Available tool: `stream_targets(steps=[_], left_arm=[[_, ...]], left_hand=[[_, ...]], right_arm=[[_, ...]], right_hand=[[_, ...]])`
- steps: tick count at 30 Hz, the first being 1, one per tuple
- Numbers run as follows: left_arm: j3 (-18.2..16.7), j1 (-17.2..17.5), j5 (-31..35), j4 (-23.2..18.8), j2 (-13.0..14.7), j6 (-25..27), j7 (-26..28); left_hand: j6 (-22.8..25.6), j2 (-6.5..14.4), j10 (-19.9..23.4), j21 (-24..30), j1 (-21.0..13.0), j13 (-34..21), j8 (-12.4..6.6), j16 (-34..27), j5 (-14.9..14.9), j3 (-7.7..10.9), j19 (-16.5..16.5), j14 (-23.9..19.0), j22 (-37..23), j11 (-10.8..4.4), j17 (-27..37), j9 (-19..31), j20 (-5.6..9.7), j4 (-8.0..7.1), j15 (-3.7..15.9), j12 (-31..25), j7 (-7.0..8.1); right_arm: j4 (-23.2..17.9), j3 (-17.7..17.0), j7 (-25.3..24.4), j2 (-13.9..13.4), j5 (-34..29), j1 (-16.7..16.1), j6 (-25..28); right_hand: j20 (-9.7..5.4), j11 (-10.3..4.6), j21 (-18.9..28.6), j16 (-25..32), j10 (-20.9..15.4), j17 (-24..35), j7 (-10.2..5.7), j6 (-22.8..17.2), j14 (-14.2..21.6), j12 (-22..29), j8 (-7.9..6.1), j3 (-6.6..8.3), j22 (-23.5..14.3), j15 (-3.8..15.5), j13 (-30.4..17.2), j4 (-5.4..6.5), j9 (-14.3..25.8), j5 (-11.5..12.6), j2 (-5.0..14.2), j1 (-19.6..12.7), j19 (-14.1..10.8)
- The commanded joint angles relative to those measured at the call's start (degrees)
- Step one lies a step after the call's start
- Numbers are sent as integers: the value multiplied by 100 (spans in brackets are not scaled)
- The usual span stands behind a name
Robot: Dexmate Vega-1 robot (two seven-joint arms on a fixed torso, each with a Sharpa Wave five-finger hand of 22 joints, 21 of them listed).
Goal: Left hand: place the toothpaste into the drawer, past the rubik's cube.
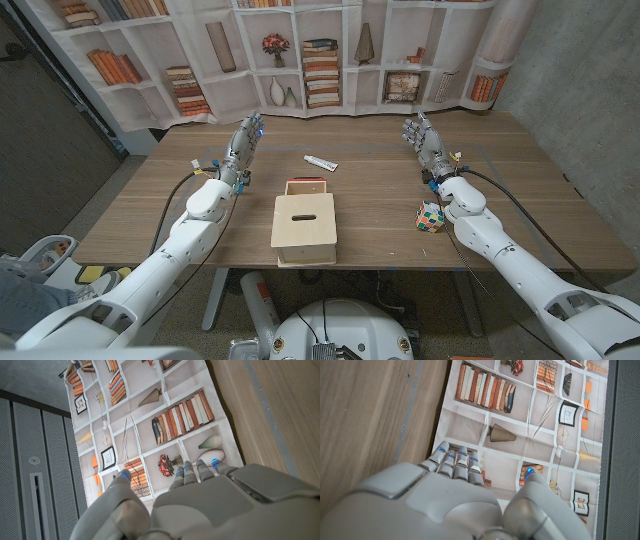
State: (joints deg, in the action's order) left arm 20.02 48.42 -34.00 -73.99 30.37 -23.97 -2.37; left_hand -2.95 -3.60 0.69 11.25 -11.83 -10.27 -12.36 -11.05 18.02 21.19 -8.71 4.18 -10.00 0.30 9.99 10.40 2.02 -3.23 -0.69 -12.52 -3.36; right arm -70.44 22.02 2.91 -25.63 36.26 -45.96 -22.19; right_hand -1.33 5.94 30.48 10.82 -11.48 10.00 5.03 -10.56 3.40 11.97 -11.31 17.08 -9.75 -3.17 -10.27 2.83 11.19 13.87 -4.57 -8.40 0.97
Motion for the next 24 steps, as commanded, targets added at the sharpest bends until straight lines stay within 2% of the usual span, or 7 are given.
stream_targets(steps=[1, 5, 8, 13, 24], left_arm=[[36, -30, 413, -98, 113, -152, 243], [41, -46, 469, -44, 89, -287, 239], [74, -57, 755, -36, 110, -403, 424], [93, -84, 921, 38, 69, -629, 490], [159, -74, 1352, -174, 209, -519, 738]], left_hand=[[65, 33, 52, 31, -88, -27, -24, -25, 34, 15, 33, -49, -11, -6, 8, 19, 282, 47, 21, -26, -12], [88, 47, 79, 32, -131, -27, -26, -23, 36, 27, 45, -67, -10, -18, 7, 19, 300, 69, 25, -28, -8], [119, 61, 94, 31, -173, -27, -30, -25, 37, 39, 53, -97, -10, -31, 6, 19, 317, 92, 39, -26, 6], [179, 92, 162, 33, -274, -27, -36, -30, 42, 67, 80, -167, -8, -111, 5, 19, 325, 147, 75, -33, 46], [269, 139, 250, 32, -453, -27, -40, -18, 57, 119, 122, -234, -5, -129, 3, 19, 330, 247, 106, -34, 66]], right_arm=[[-19, -6, -70, 59, 0, -15, -5], [19, -9, -63, 88, 16, -3, -30], [61, 5, -25, 84, -14, 14, -78], [92, -14, -9, 106, 15, 4, -126], [-9, -31, -51, 73, 23, -35, -86]], right_hand=[[-29, -16, -27, 14, -32, 19, 6, -75, 38, 38, -14, -1, -9, 8, -14, -32, -7, 13, 51, -40, -52], [-29, -23, -38, 13, -32, 19, 16, -82, 39, 36, -15, -3, -10, 5, -15, -34, -10, 12, 54, -41, -55], [-28, -23, -42, 13, -32, 19, 12, -82, 40, 35, -14, -5, -10, 2, -15, -36, -11, 11, 54, -41, -62], [-26, -16, -56, 14, -35, 20, 20, -92, 49, 35, -15, -9, -10, 3, -15, -38, -13, 9, 56, -40, -68], [-24, -9, -82, 14, -45, 21, 7, -93, 57, 35, -11, -14, -11, 8, -16, -43, -18, 4, 63, -39, -77]])
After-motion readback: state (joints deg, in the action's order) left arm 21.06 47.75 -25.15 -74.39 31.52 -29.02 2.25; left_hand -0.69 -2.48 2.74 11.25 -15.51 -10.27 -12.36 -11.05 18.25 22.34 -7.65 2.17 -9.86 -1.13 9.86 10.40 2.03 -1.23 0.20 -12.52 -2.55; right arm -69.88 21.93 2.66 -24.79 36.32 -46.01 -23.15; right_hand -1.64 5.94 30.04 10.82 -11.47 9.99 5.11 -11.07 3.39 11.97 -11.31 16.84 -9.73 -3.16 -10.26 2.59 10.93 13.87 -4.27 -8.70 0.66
